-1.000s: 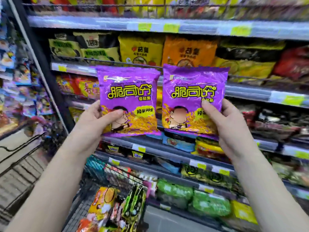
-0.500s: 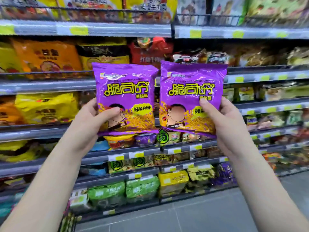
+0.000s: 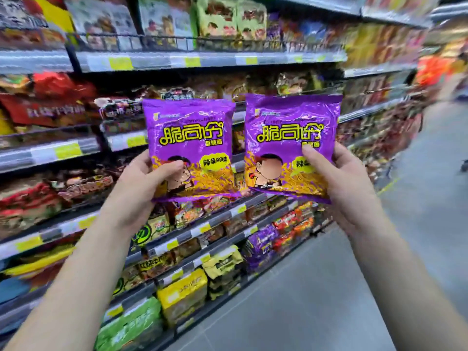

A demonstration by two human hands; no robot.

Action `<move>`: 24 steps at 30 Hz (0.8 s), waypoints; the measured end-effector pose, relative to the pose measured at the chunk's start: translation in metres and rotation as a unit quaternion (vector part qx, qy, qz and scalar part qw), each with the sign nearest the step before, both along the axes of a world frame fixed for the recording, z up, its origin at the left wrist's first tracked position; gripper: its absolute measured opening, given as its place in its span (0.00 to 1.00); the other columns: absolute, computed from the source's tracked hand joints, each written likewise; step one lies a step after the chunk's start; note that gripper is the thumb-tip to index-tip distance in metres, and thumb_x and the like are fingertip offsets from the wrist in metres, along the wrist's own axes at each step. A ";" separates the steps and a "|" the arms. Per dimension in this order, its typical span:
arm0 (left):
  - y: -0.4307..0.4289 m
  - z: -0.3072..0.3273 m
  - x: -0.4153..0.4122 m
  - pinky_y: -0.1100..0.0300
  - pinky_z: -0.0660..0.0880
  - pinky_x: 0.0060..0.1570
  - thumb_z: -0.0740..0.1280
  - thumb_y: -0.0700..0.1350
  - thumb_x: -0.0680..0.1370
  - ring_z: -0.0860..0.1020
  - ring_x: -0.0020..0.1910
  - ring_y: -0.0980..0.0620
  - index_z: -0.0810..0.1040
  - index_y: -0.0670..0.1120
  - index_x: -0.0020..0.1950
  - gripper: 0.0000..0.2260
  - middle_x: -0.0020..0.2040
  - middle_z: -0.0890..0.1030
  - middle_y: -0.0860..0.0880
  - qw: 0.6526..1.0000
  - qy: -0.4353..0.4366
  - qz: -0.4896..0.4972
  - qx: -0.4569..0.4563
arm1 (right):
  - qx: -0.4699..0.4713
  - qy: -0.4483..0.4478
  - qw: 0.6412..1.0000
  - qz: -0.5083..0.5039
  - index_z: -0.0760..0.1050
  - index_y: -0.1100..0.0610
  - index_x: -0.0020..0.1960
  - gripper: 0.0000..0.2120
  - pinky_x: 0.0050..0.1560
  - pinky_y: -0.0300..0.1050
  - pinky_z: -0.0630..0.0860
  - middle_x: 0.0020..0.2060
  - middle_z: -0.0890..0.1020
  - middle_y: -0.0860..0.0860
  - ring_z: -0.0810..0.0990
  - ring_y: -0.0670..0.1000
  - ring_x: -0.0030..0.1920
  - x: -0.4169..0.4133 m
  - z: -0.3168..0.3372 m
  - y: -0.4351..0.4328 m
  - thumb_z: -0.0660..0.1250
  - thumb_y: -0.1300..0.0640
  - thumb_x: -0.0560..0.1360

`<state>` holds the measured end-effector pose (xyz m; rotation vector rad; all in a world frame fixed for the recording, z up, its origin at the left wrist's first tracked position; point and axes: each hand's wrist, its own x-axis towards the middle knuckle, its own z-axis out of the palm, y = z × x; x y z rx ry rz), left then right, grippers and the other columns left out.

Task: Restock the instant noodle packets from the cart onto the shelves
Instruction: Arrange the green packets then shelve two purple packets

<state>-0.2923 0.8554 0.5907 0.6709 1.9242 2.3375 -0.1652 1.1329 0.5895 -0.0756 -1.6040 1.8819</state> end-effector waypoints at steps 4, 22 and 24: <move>0.047 0.007 -0.024 0.67 0.76 0.37 0.79 0.55 0.60 0.78 0.33 0.57 0.79 0.48 0.50 0.23 0.36 0.83 0.53 0.999 0.012 -0.038 -0.004 | 0.004 0.006 0.999 -0.045 0.82 0.54 0.52 0.04 0.46 0.46 0.84 0.45 0.88 0.50 0.85 0.47 0.40 0.003 0.005 0.039 0.71 0.60 0.78; 0.193 0.060 -0.231 0.64 0.81 0.40 0.77 0.47 0.65 0.83 0.36 0.59 0.79 0.50 0.53 0.18 0.40 0.85 0.54 0.997 0.055 -0.043 0.044 | 0.027 0.024 0.998 -0.050 0.82 0.55 0.57 0.09 0.46 0.47 0.83 0.49 0.88 0.53 0.87 0.51 0.44 -0.210 0.056 0.173 0.71 0.59 0.78; 0.202 0.068 -0.254 0.66 0.79 0.36 0.73 0.44 0.71 0.82 0.35 0.60 0.78 0.50 0.54 0.13 0.39 0.85 0.55 0.997 0.066 -0.027 0.042 | 0.027 0.031 0.998 -0.041 0.82 0.55 0.56 0.07 0.45 0.46 0.84 0.48 0.88 0.53 0.87 0.50 0.43 -0.240 0.065 0.185 0.70 0.59 0.78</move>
